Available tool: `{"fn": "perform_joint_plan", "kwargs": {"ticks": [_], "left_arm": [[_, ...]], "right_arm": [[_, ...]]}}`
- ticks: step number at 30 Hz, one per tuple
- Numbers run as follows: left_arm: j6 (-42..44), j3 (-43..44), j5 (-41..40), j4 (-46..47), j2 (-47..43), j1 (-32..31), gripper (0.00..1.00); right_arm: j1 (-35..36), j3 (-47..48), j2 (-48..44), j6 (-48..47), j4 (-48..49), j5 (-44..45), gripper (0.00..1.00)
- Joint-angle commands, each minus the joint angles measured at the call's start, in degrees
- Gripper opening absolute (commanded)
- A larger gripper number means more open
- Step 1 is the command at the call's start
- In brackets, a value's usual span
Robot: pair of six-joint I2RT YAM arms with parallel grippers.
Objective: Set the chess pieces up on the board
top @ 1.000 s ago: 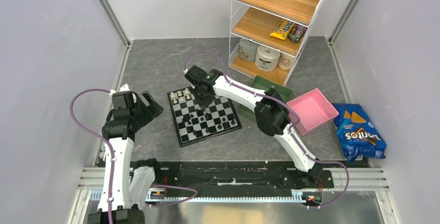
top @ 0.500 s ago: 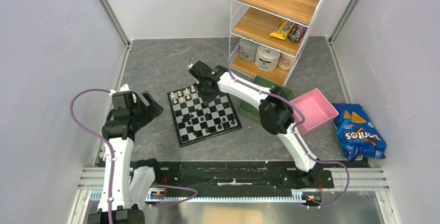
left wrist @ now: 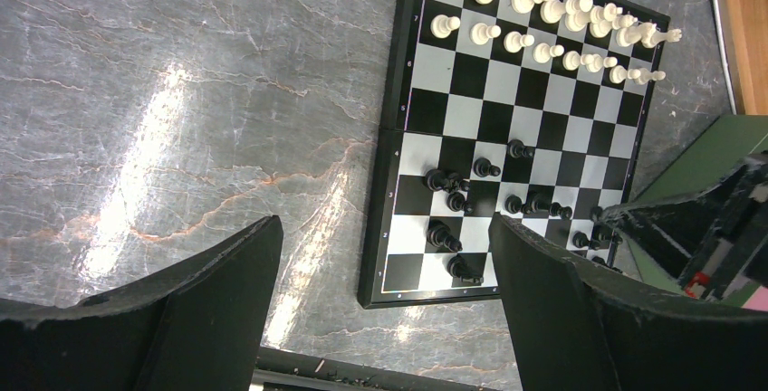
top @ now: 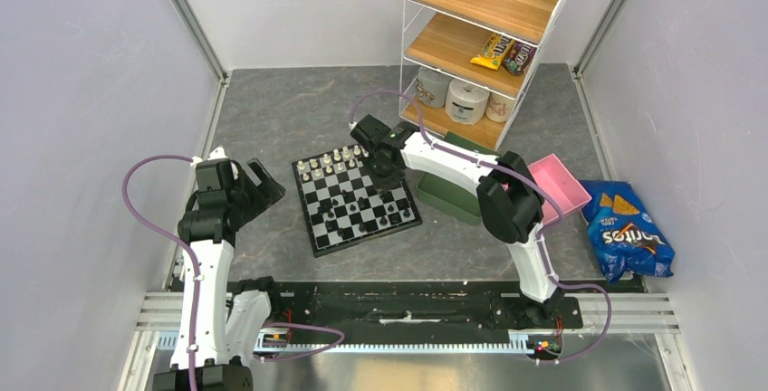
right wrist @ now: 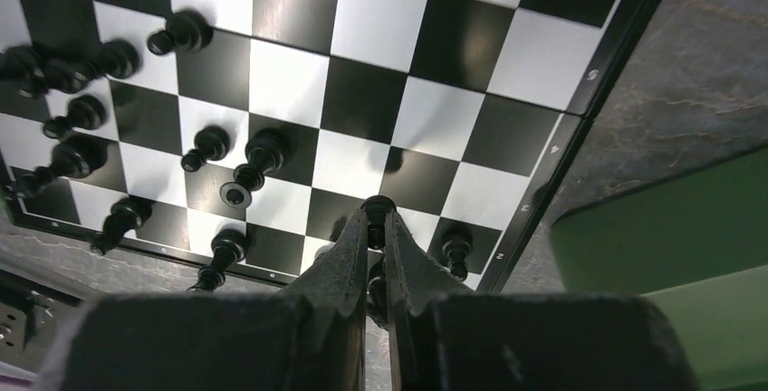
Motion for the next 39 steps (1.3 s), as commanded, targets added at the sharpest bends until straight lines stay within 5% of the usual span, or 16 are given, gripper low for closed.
{"fn": "perform_joint_plan", "kwargs": {"ticks": [1, 28, 39], "left_arm": [[-1.0, -0.1, 0.5, 1.7, -0.1, -0.1, 0.91], [-1.1, -0.1, 0.4, 1.7, -0.1, -0.1, 0.91], [-1.0, -0.1, 0.4, 1.7, -0.1, -0.1, 0.91]], "right_arm": [[1.3, -2.4, -2.9, 0.7, 2.6, -1.1, 0.11], [3.5, -6.5, -3.2, 3.0, 4.1, -3.2, 0.12], [3.6, -6.4, -3.8, 2.5, 4.2, -2.0, 0.28]]}}
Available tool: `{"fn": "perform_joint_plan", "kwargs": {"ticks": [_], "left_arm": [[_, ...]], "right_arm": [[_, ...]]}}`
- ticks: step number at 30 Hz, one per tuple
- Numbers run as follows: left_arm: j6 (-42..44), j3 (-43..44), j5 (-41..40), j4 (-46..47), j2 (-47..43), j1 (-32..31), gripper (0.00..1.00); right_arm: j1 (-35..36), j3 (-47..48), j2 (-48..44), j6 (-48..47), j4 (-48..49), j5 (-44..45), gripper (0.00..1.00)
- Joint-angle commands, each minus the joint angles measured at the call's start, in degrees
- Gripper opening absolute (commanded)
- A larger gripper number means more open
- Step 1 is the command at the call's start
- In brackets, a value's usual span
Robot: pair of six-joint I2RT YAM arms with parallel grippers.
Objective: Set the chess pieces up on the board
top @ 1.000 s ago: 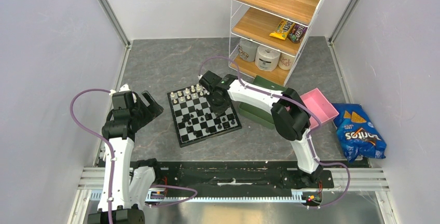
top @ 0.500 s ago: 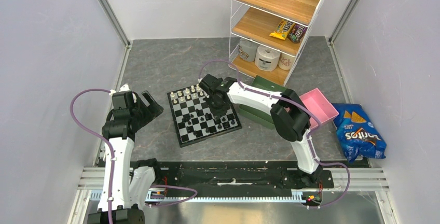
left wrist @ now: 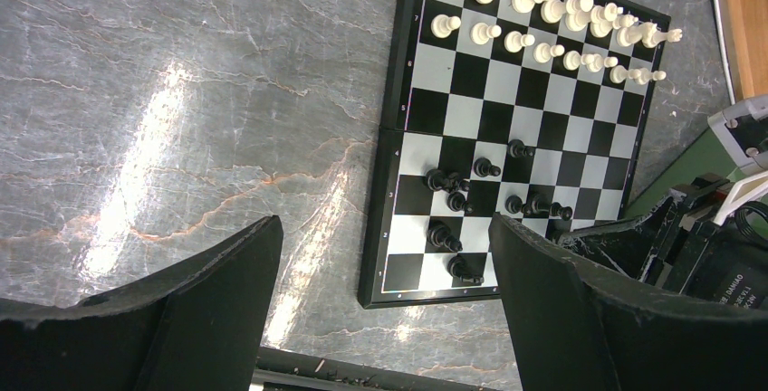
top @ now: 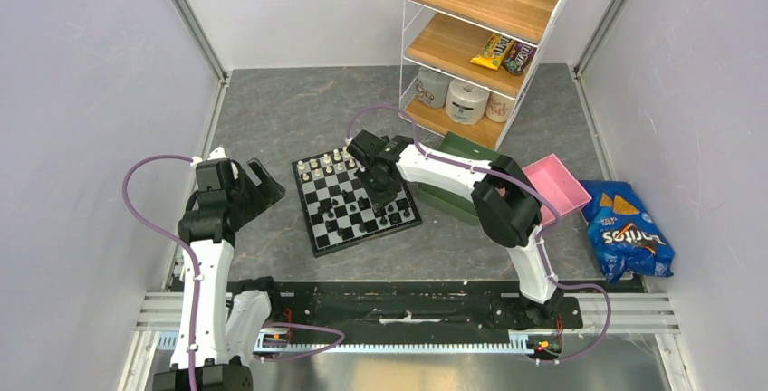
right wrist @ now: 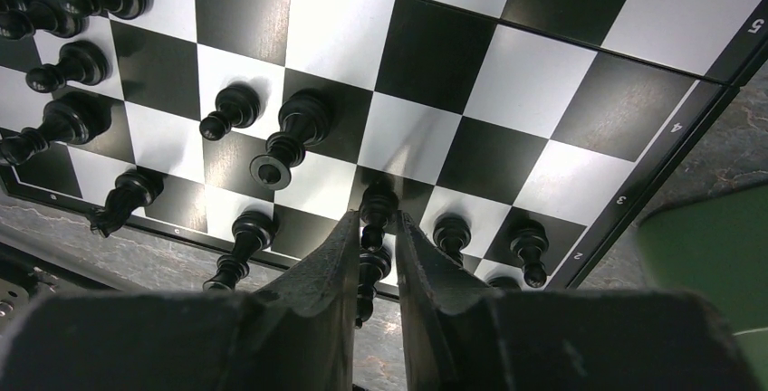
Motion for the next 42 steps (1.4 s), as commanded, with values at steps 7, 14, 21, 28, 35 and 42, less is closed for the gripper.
{"fn": "perform_joint_plan", "kwargs": {"ticks": [7, 14, 21, 28, 35, 42], "left_arm": [[-1.0, -0.1, 0.3, 1.7, -0.1, -0.1, 0.91], [-1.0, -0.1, 0.3, 1.7, -0.3, -0.1, 0.91], [-1.0, -0.1, 0.3, 1.8, -0.2, -0.1, 0.91], [-1.0, -0.1, 0.3, 1.7, -0.3, -0.1, 0.91], [-1.0, -0.1, 0.3, 1.7, -0.3, 0.0, 0.91], [-1.0, -0.1, 0.3, 1.7, -0.4, -0.1, 0.91]], "right_arm": [[0.4, 2.5, -4.0, -0.4, 0.5, 0.6, 0.34], [0.4, 5.4, -5.2, -0.5, 0.0, 0.6, 0.38], [0.5, 7.2, -4.6, -0.1, 0.1, -1.2, 0.44], [0.6, 10.1, -2.3, 0.0, 0.0, -1.8, 0.48], [0.8, 12.6, 0.6, 0.0, -0.7, -2.5, 0.51], [1.0, 15.3, 3.3, -0.1, -2.6, -1.9, 0.50]]}}
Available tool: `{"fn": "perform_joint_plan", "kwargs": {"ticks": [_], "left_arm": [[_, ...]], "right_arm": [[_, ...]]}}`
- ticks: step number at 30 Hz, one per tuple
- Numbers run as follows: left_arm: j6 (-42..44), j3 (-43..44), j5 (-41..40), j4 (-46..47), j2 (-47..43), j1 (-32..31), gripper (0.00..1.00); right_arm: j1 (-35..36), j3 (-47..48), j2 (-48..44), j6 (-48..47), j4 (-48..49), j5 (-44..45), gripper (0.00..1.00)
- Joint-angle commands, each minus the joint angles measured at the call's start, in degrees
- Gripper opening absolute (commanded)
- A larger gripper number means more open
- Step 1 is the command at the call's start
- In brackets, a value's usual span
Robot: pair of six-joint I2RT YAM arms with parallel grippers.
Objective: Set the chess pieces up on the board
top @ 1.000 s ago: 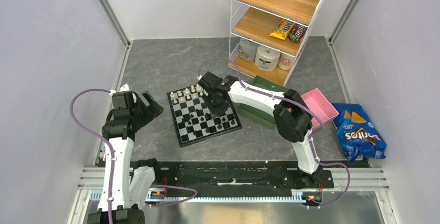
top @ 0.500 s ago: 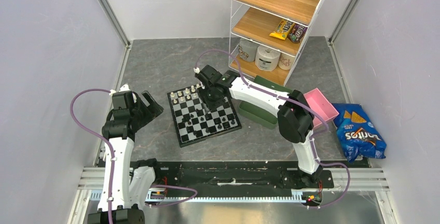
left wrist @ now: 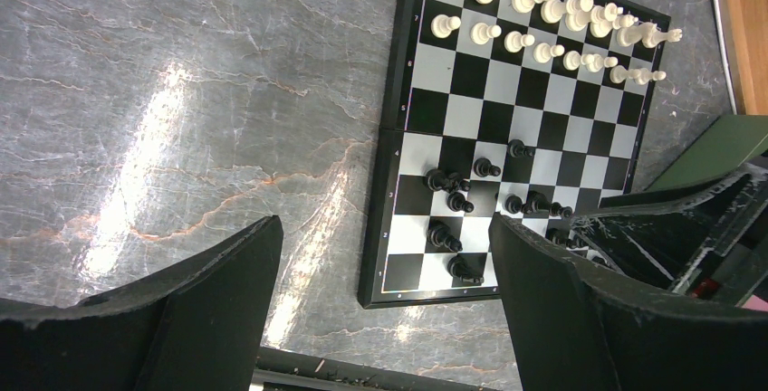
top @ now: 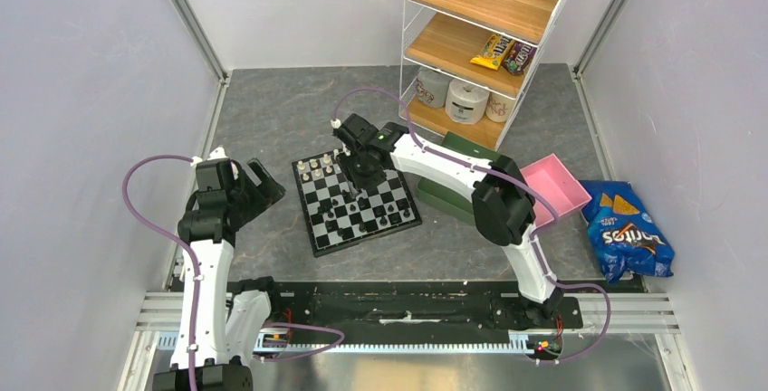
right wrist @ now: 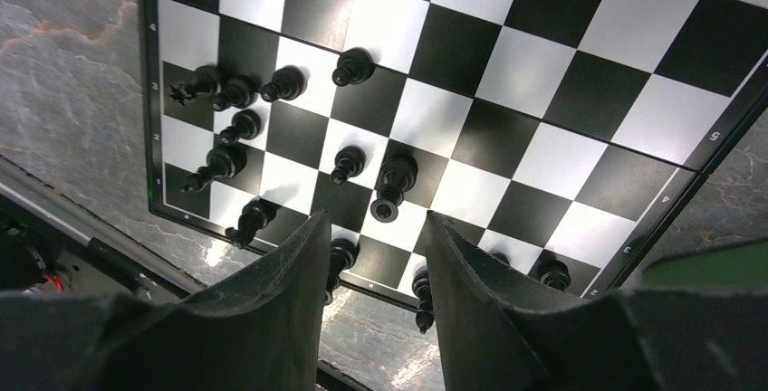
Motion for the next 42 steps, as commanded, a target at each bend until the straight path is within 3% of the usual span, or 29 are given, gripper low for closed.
{"fn": "perform_joint_plan", "kwargs": {"ticks": [1, 22, 28, 35, 42], "left_arm": [[-1.0, -0.1, 0.3, 1.7, -0.3, 0.0, 0.91], [-1.0, -0.1, 0.5, 1.7, -0.3, -0.1, 0.91], [-1.0, -0.1, 0.4, 1.7, -0.3, 0.0, 0.91], [-1.0, -0.1, 0.4, 1.8, -0.3, -0.1, 0.91], [-1.0, -0.1, 0.6, 1.7, -0.2, 0.0, 0.91]], "right_arm": [[0.5, 3.5, 1.6, -0.1, -1.7, 0.0, 0.50], [1.0, 5.0, 4.9, -0.5, -3.5, 0.7, 0.39], [1.1, 5.1, 5.2, -0.6, -3.6, 0.6, 0.32], [1.1, 5.2, 5.4, -0.9, -4.0, 0.6, 0.36], [1.1, 5.4, 5.7, -1.2, -4.0, -0.1, 0.23]]}}
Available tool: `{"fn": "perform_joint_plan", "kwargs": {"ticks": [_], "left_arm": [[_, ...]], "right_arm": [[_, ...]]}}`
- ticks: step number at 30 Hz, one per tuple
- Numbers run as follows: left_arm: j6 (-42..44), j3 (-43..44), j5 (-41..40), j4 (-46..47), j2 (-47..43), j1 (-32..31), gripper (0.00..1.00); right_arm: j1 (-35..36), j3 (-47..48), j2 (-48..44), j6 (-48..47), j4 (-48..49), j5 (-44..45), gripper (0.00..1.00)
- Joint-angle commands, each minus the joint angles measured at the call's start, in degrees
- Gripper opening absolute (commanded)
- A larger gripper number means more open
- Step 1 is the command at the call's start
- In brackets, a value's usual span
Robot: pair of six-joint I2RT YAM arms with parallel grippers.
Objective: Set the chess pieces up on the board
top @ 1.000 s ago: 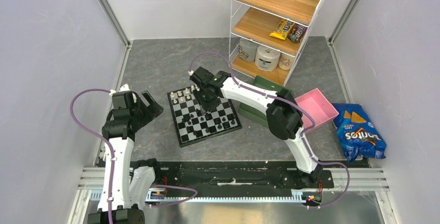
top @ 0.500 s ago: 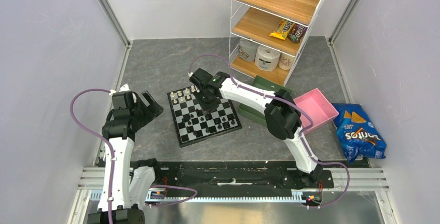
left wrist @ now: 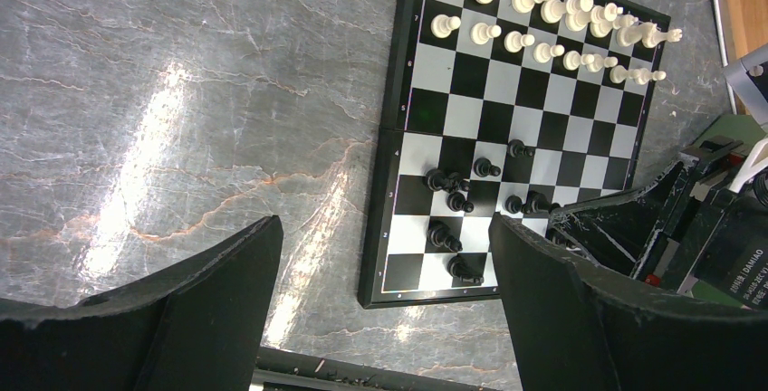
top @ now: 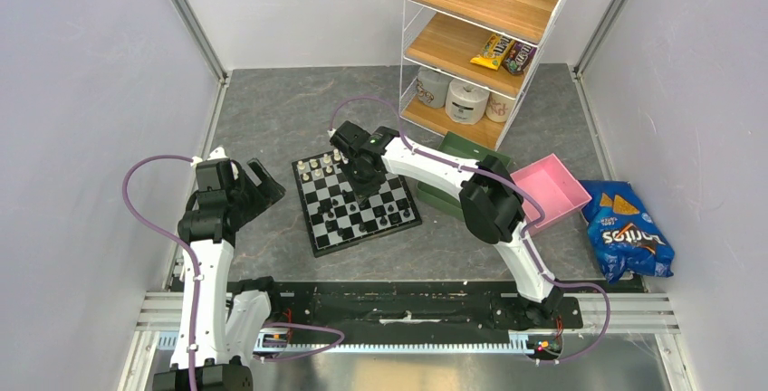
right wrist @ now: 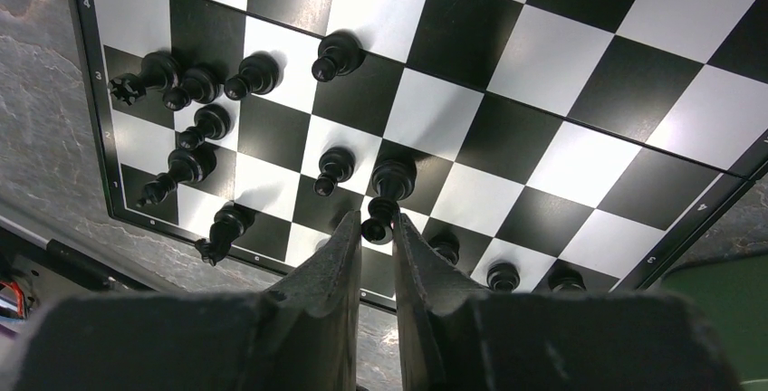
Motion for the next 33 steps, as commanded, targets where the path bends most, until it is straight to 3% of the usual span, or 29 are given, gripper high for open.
{"fn": "perform_joint_plan", "kwargs": {"ticks": [1, 24, 33], "left_arm": [[-1.0, -0.1, 0.7, 1.7, -0.1, 0.0, 0.91], [-1.0, -0.3, 0.7, 2.0, -0.2, 0.0, 0.91], [-0.9, -0.3, 0.7, 2.0, -0.3, 0.0, 0.91]], "right_arm": [[0.2, 2.6, 0.8, -0.8, -0.2, -0.4, 0.23], [0.5, -0.8, -6.9, -1.2, 0.9, 2.5, 0.11], [1.0, -9.4, -13.4, 0.9, 2.8, 1.3, 0.10]]}}
